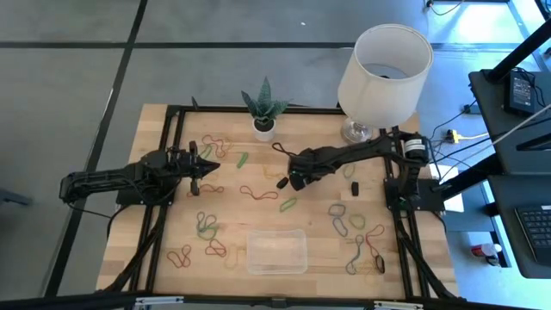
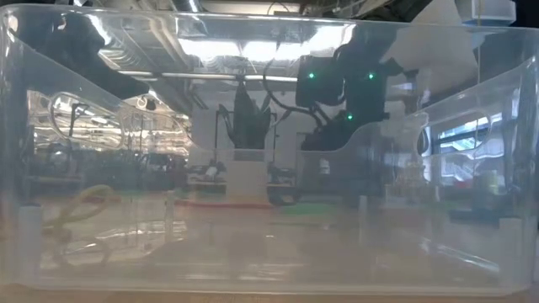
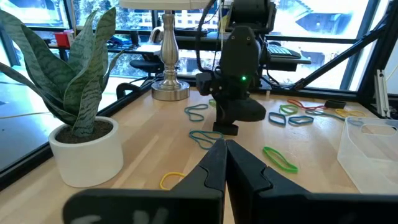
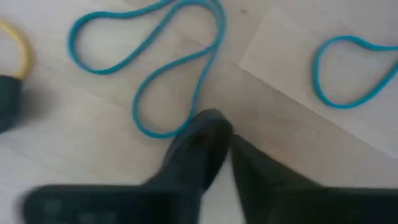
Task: Pick and place rubber bands into bin
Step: Put the black rubber band into the transparent bin
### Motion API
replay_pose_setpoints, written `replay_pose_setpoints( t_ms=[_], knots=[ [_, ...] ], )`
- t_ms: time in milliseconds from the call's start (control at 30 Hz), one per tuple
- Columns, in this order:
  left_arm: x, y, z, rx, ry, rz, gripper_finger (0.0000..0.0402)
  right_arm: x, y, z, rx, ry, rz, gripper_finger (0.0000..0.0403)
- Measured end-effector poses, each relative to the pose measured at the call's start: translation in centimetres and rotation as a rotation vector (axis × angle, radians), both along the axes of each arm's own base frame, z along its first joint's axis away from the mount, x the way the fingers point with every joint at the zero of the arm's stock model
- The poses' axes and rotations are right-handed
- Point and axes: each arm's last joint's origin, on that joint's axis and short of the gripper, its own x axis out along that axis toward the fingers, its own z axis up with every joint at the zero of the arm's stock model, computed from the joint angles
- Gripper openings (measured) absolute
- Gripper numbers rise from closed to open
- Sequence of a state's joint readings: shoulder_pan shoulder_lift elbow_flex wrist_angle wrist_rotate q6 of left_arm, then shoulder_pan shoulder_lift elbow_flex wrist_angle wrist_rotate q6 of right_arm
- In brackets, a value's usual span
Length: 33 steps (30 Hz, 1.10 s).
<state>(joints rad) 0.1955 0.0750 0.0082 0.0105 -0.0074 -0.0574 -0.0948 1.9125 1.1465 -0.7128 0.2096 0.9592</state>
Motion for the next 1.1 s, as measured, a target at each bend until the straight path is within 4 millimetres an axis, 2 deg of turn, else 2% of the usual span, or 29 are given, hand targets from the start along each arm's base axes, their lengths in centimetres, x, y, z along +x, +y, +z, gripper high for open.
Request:
replay_pose_setpoints(
  t_ms=[33, 100, 300, 433, 633, 733, 900, 1100],
  knots=[
    [0.0, 0.0, 0.0, 0.0, 0.0, 0.0, 0.0002, 0.0, 0.2, 0.3, -0.009, -0.01, 0.009, 0.0031],
    [0.0, 0.0, 0.0, 0.0, 0.0, 0.0, 0.0002, -0.4, 1.0, 1.1, -0.023, 0.001, 0.024, 0.0013],
    [0.0, 0.0, 0.0, 0.0, 0.0, 0.0, 0.0002, -1.6, 4.2, 8.5, -0.057, -0.074, 0.119, 0.0005],
    [0.0, 0.0, 0.0, 0.0, 0.0, 0.0, 0.0002, -1.4, 7.9, 14.2, -0.069, -0.233, 0.261, 0.0004],
    [0.0, 0.0, 0.0, 0.0, 0.0, 0.0, 0.0002, -0.3, 13.9, 19.5, -0.06, -0.398, 0.459, 0.0002],
    [0.0, 0.0, 0.0, 0.0, 0.0, 0.0, 0.0002, 0.9, 16.6, 20.2, -0.053, -0.424, 0.538, 0.0002],
    [0.0, 0.0, 0.0, 0.0, 0.0, 0.0, 0.0002, 3.8, 20.2, 19.4, -0.053, -0.423, 0.666, 0.0001],
    [0.0, 0.0, 0.0, 0.0, 0.0, 0.0, 0.0002, 7.9, 22.9, 15.5, 0.04, -0.354, 0.821, 0.0001]
  ],
)
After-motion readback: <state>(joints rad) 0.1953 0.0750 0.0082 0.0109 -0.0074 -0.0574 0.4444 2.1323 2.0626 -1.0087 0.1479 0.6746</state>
